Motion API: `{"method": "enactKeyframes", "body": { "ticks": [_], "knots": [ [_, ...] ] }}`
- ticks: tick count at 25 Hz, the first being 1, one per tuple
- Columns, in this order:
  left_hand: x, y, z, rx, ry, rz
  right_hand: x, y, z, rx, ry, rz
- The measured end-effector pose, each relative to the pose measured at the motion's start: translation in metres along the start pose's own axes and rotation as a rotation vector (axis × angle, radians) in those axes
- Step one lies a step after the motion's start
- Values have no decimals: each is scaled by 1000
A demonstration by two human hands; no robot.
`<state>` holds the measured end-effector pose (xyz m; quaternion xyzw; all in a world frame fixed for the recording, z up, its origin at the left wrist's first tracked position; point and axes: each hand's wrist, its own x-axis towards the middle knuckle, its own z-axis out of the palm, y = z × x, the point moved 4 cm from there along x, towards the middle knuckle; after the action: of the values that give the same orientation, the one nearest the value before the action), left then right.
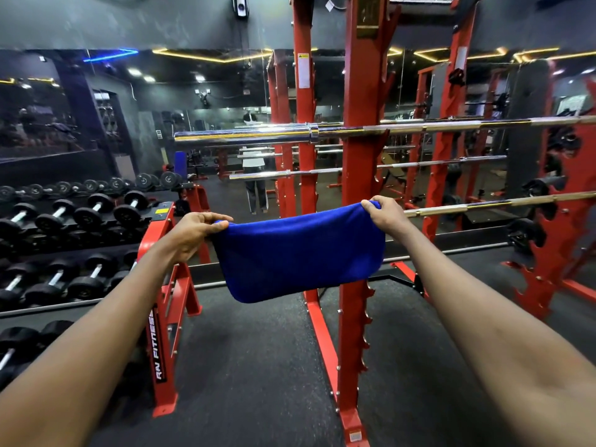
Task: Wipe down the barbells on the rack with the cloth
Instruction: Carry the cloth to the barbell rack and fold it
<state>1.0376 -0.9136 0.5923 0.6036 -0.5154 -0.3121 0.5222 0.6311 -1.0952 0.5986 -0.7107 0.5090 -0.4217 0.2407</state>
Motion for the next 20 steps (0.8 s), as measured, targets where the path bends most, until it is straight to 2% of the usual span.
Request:
{"method": "enactKeyframes", "body": {
  "ticks": [2, 4, 5, 7, 10, 15, 20],
  "knots": [
    [1, 3, 2, 331, 63, 67, 3, 4, 3, 41, 15, 33],
    [8, 7, 3, 747, 207, 140, 3, 1, 7, 17, 25, 37],
    [10, 8, 3, 845, 281, 152, 3, -1, 9, 12, 34, 42],
    [13, 12, 3, 855, 348, 138, 5, -5, 12, 46, 69, 90],
    [13, 16, 15, 651, 348, 36, 4, -21, 16, 177, 100, 172],
    [9, 27, 54, -74, 286, -134, -4, -71, 61, 388, -53, 156],
    [9, 54, 89, -235, 184, -55, -23, -126, 109, 459, -231, 26]
  ]
}}
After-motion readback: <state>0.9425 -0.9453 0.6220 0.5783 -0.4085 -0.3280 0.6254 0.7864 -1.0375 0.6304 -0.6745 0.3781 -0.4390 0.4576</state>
